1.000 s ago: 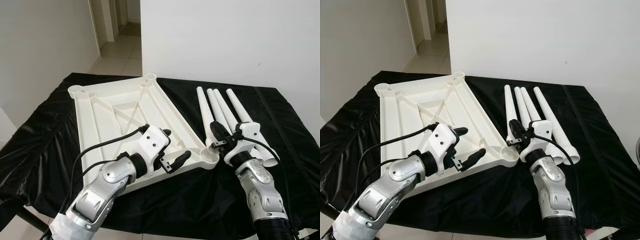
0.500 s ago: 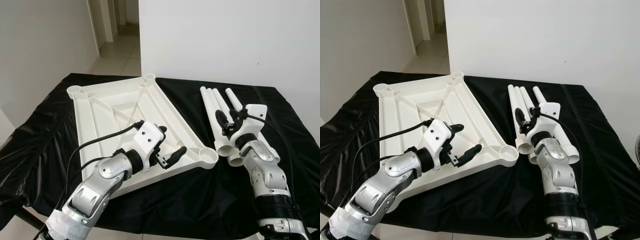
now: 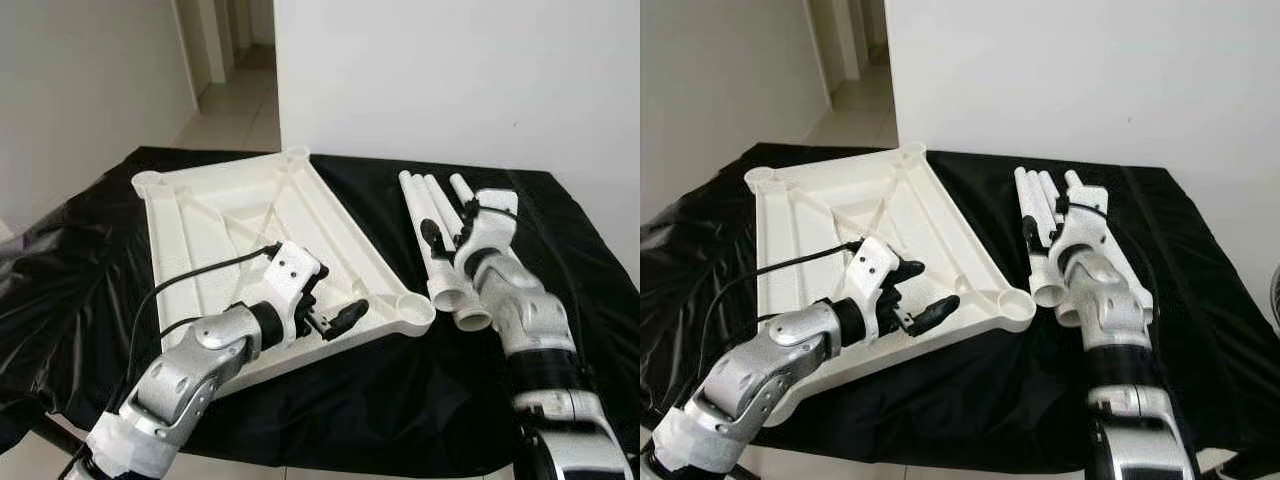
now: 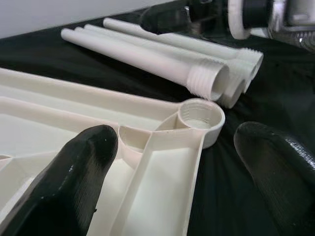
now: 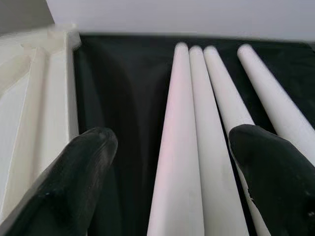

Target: Building children table

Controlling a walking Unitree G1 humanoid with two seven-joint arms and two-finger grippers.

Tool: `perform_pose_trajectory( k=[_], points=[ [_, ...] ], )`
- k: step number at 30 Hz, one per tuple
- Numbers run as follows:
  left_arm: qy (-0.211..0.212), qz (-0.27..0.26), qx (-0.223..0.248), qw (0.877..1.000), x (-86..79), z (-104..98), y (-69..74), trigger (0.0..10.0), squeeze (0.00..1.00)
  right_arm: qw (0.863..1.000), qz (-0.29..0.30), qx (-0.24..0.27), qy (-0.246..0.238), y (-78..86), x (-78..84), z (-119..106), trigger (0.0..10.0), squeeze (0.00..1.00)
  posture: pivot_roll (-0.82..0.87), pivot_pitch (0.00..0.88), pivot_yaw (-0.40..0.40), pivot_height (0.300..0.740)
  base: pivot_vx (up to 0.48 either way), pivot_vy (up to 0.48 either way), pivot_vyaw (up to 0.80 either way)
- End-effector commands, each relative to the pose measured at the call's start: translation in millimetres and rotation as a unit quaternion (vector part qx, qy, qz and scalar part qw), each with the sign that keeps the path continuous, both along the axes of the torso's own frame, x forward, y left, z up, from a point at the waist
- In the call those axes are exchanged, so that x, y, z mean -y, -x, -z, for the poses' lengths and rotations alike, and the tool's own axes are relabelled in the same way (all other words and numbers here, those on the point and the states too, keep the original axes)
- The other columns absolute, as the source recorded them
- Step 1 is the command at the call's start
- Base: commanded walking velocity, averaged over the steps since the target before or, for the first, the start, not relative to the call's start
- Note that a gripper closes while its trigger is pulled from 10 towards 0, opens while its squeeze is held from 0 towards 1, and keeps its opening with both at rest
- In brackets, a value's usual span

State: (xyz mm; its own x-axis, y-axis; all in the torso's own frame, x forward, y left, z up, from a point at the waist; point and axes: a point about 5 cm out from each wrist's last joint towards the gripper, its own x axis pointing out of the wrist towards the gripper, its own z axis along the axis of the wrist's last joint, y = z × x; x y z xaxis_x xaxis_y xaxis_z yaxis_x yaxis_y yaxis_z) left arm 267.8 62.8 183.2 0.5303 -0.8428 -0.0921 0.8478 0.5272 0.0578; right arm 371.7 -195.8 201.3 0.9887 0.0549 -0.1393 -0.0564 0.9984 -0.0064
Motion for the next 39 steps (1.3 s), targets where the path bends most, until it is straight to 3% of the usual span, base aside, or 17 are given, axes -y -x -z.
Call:
perform_pose_trajectory(
  k=[1, 11, 20, 24, 26, 31, 39],
  points=[
    [-0.009, 0.087, -0.009, 0.996, 4.8, 0, 6.9, 10.0, 0.00, 0.998, -0.007, -0.059, -0.005, -2.6, -4.9, 9, 10.0, 0.00, -0.01, 0.037, 0.027, 0.740, 0.000, 0.000, 0.00],
    [-0.004, 0.086, -0.023, 0.996, 6.2, -2, 9.0, 10.0, 0.00, 0.988, 0.025, -0.150, -0.033, -15.8, -8.4, 7, 10.0, 0.00, 0.00, 0.036, 0.020, 0.740, 0.000, 0.000, 0.00],
    [0.001, 0.080, -0.027, 0.996, 5.2, -2, 10.9, 10.0, 0.00, 0.977, 0.037, -0.203, -0.054, -15.9, -12.1, 16, 10.0, 0.00, 0.00, 0.039, 0.015, 0.740, 0.000, 0.000, 0.00],
    [0.004, 0.077, -0.029, 0.997, 4.9, -2, 11.7, 10.0, 0.00, 0.965, 0.041, -0.250, -0.073, -12.7, -14.7, 28, 10.0, 0.00, 0.00, 0.037, 0.013, 0.740, 0.000, 0.000, 0.00],
    [0.008, 0.074, -0.029, 0.997, 4.9, -3, 11.7, 10.0, 0.00, 0.952, 0.044, -0.287, -0.094, -10.0, -17.2, 40, 10.0, 0.00, 0.01, 0.030, 0.009, 0.740, 0.000, 0.000, 0.00],
    [0.011, 0.072, -0.029, 0.997, 5.5, -4, 11.6, 10.0, 0.00, 0.943, 0.039, -0.312, -0.110, -8.2, -19.6, 46, 10.0, 0.00, 0.01, 0.022, 0.006, 0.740, 0.000, 0.000, 0.00],
    [0.017, 0.068, -0.029, 0.997, 5.6, -5, 12.2, 10.0, 0.00, 0.938, 0.036, -0.333, -0.089, -5.4, -18.3, 57, 10.0, 0.00, 0.00, 0.016, 0.003, 0.740, 0.000, 0.000, 0.00]
  ],
)
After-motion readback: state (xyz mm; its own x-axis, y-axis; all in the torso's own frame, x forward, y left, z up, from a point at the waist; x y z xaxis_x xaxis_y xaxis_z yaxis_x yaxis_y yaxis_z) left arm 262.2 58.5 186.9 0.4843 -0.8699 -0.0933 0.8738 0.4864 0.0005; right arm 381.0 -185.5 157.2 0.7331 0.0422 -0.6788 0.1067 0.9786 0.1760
